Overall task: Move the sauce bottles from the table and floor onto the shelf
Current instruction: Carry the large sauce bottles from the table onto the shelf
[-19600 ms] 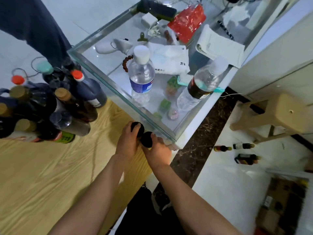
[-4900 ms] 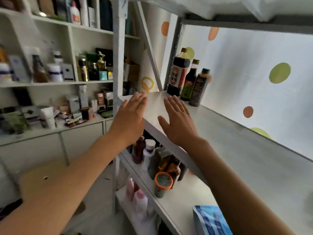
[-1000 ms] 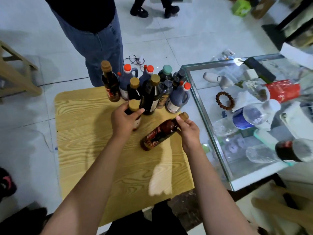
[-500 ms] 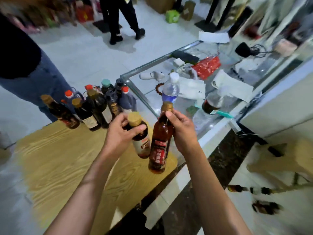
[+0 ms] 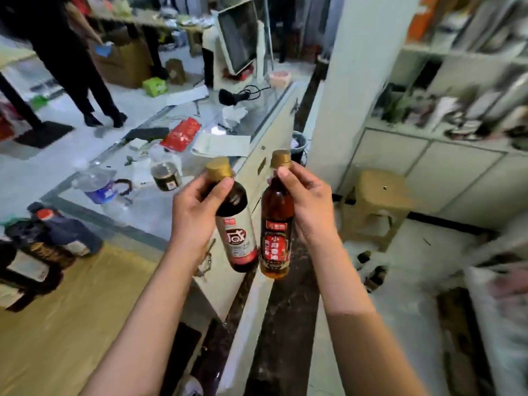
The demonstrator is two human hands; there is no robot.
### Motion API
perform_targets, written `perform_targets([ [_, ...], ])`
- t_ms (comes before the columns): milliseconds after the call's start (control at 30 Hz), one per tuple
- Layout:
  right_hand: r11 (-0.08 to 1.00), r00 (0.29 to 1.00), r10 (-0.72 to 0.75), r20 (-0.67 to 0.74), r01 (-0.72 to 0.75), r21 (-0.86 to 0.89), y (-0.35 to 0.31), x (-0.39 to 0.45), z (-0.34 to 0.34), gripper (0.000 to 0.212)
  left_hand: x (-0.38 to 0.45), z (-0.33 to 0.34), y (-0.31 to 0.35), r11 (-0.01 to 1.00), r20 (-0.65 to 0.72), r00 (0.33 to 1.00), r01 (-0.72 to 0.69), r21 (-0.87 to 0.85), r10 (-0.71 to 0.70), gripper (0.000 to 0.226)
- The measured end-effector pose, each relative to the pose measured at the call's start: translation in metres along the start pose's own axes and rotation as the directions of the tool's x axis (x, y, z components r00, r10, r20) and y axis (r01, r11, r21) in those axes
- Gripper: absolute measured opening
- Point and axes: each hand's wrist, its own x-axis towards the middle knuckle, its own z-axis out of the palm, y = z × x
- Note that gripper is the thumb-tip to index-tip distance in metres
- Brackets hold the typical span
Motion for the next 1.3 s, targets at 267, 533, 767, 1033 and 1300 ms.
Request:
perform_targets([
  [267,0.961,0.954,-0.247,-0.168,0.219,-0.171,-0.101,-0.031,-0.159,0.020,-0.031,0.190,0.001,0.998,0.306,0.949,-0.063,-0.032,0.070,0.019],
  [533,0.871,0.788,-0.461,-0.407,0.313,-0.379,-0.163,-0.067,-0.288,0.019,-0.049,0.354,0.006,0.992,0.580,0.807,-0.053,-0.112,0.109,0.021],
  [767,0.847,0.610,-0.516,-0.601,0.259,-0.465,-0.210,-0.073,-0.383,0.018,-0.054,0.487,0.003,0.980,0.748,0.655,0.057,-0.189,0.106,0.023],
  [1033,0.752,0.432,-0.622,-0.653,0.099,-0.651,-0.274,-0.030,-0.469,0.020,-0.036,0.658,0.020,0.944,0.891,0.392,0.138,-0.301,0.227,0.017],
  [1300,0.656,0.186,-0.749,-0.636,0.083,-0.750,-0.363,0.019,-0.536,0.018,-0.005,0.804,0.063,0.892,0.924,0.236,0.275,-0.359,0.300,0.023],
])
